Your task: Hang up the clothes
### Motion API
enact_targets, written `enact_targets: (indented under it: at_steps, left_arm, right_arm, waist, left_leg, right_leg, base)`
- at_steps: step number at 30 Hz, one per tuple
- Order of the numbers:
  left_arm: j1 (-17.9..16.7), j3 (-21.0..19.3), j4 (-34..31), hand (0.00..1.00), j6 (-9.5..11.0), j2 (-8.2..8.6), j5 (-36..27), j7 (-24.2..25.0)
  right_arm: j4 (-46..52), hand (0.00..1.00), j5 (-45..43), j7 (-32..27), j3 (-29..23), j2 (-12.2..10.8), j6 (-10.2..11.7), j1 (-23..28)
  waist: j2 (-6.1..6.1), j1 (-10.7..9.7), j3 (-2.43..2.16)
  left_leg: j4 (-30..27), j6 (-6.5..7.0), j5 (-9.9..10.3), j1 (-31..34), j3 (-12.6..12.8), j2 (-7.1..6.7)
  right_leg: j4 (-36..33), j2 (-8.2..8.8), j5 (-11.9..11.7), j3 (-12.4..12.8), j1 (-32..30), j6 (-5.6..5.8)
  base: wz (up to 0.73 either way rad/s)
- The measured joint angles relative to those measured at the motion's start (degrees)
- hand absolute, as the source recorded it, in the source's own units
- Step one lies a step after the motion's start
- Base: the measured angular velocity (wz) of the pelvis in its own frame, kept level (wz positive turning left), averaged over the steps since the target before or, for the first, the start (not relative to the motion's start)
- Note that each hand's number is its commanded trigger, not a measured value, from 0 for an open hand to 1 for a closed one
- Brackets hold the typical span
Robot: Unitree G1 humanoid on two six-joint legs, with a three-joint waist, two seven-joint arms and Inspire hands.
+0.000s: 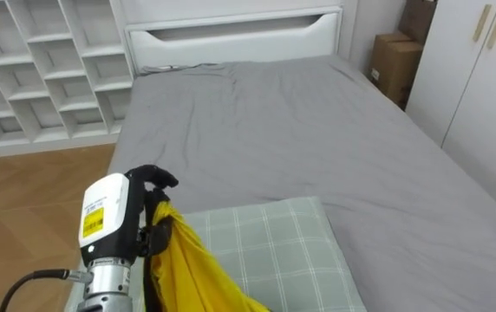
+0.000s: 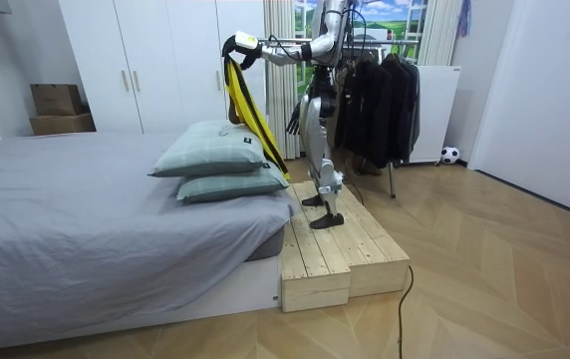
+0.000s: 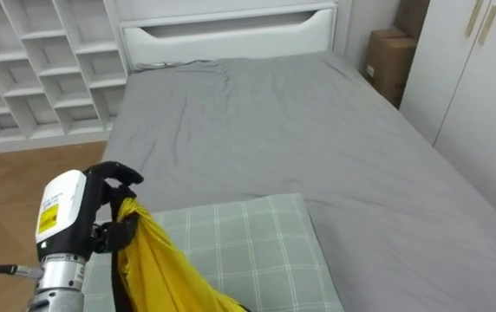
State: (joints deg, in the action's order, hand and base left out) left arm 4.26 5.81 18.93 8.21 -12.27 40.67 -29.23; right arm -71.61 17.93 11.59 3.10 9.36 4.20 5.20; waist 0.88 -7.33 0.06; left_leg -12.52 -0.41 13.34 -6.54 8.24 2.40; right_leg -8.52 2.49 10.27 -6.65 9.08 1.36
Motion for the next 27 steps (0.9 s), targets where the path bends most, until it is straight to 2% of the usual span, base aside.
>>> enact_targets:
  at_steps: [19,27]
  left_arm:
    - [-0.37,0.0,0.0,1.0,0.0,0.18,0.02,0.01]
    - [-0.37,0.0,0.0,1.0,0.0,0.18,0.02,0.01]
  right_arm:
    - [-0.01,0.0,-0.16,0.39,-0.29,0.02,-0.04,-0.12]
    - [-0.07,0.0,-0.16,0.45,-0.5,0.0,-0.05,-0.09]
  waist:
    - [-0.01,-0.02,-0.01]
    - [0.1,0.01,-0.17]
  left_leg:
    - [0.35,0.0,0.0,-0.11,0.0,0.0]
    - [0.33,0.0,0.0,-0.23,0.0,0.01]
  right_leg:
    - [0.08,-0.03,0.0,-0.02,-0.06,0.0]
    - [0.06,-0.03,0.0,-0.05,-0.13,0.0]
  base:
    - [0.0]
    - [0.0]
